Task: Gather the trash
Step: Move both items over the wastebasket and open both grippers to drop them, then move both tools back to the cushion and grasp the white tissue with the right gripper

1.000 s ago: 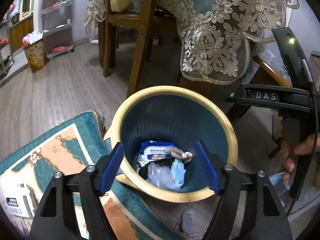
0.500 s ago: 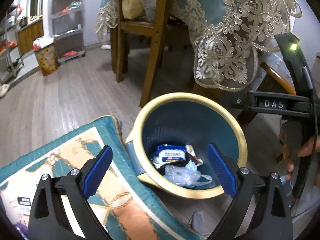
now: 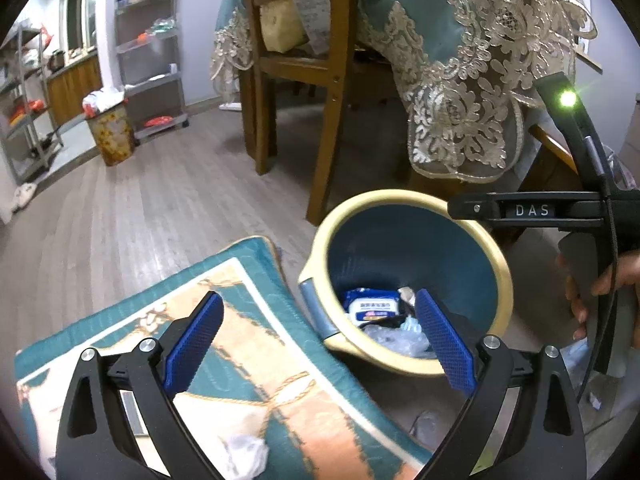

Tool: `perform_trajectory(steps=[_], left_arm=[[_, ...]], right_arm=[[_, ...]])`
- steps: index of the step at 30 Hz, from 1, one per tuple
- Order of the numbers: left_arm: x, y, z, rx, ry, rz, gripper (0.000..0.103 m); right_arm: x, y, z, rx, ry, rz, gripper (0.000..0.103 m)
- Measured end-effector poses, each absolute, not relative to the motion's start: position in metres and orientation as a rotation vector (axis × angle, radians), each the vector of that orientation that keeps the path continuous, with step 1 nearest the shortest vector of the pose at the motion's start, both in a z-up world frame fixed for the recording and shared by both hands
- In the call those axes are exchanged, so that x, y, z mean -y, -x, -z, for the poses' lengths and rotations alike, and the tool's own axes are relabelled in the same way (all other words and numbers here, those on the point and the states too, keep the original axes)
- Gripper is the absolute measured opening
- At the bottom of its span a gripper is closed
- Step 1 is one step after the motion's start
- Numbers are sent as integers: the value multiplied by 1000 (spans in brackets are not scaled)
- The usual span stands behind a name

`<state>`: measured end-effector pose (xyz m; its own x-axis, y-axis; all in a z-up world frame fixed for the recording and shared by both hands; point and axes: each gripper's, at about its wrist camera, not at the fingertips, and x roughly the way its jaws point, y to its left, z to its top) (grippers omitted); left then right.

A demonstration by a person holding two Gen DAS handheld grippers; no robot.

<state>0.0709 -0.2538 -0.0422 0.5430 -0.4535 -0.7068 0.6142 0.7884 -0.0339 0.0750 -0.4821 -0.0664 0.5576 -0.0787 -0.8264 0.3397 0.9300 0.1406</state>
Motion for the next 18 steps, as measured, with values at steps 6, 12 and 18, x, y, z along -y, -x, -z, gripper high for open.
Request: perform_trajectory(steps=[6,12,18], left_arm=[[227,-75,37,-765,-226,603,96],[197,-79,33,-774,-206,554,96],[166,-78,25,-762,-208,517,96]], right_arm=[[466,-82,67,-961,-256,229,97],[449,-88,66,-962,-221,215,97],[431,-93,65,-964,-198,195,97]])
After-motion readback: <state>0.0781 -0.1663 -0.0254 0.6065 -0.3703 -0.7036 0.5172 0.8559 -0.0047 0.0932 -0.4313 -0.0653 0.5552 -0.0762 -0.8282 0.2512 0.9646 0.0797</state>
